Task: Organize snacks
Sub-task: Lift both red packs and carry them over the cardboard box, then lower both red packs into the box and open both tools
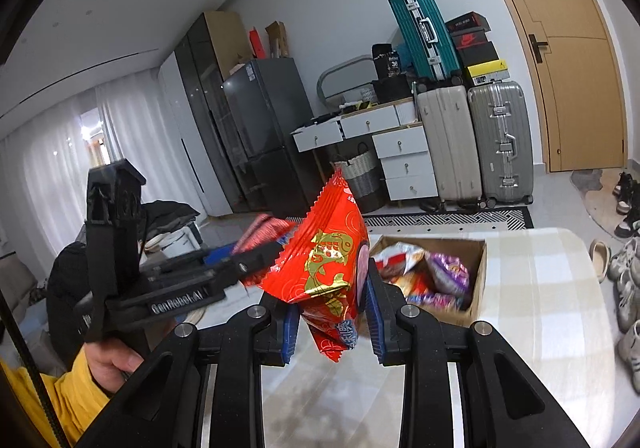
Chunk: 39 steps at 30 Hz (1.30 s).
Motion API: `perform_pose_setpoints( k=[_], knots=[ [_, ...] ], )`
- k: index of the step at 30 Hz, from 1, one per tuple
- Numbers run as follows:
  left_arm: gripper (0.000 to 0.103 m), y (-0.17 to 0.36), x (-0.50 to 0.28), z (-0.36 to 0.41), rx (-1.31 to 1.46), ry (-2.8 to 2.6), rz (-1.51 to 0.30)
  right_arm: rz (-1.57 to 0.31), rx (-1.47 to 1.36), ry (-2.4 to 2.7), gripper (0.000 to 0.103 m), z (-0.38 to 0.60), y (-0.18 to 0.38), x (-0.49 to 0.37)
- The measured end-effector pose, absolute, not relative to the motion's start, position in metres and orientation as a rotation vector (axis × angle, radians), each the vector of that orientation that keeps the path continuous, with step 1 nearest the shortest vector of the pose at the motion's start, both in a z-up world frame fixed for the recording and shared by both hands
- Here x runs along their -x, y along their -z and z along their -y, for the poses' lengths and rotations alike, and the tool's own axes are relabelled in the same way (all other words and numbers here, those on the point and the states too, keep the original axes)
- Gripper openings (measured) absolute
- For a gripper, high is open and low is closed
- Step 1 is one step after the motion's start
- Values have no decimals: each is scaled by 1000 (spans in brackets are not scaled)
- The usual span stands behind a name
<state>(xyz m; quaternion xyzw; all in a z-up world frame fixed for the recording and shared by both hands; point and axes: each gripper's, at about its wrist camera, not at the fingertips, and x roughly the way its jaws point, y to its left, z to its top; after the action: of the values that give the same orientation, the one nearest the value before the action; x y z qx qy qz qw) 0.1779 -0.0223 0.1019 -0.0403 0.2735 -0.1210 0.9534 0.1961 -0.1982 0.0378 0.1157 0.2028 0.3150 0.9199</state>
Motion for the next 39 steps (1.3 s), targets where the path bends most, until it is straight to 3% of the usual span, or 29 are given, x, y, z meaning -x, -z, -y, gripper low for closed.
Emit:
perform_pose_setpoints(
  k=[9, 20, 31, 39],
  knots=[
    [42, -62, -313, 51, 113, 232, -674, -487, -219, -595, 29, 200, -40, -295],
    [42, -4, -425, 98, 105, 276, -777, -624, -186, -507, 29, 205, 0, -385],
    [43, 50, -483, 111, 137, 284, -822, -732, -172, -507, 29, 193, 45, -425],
    [53, 62, -493, 93, 147, 270, -788, -758, -181, -513, 29, 190, 56, -426]
  ],
)
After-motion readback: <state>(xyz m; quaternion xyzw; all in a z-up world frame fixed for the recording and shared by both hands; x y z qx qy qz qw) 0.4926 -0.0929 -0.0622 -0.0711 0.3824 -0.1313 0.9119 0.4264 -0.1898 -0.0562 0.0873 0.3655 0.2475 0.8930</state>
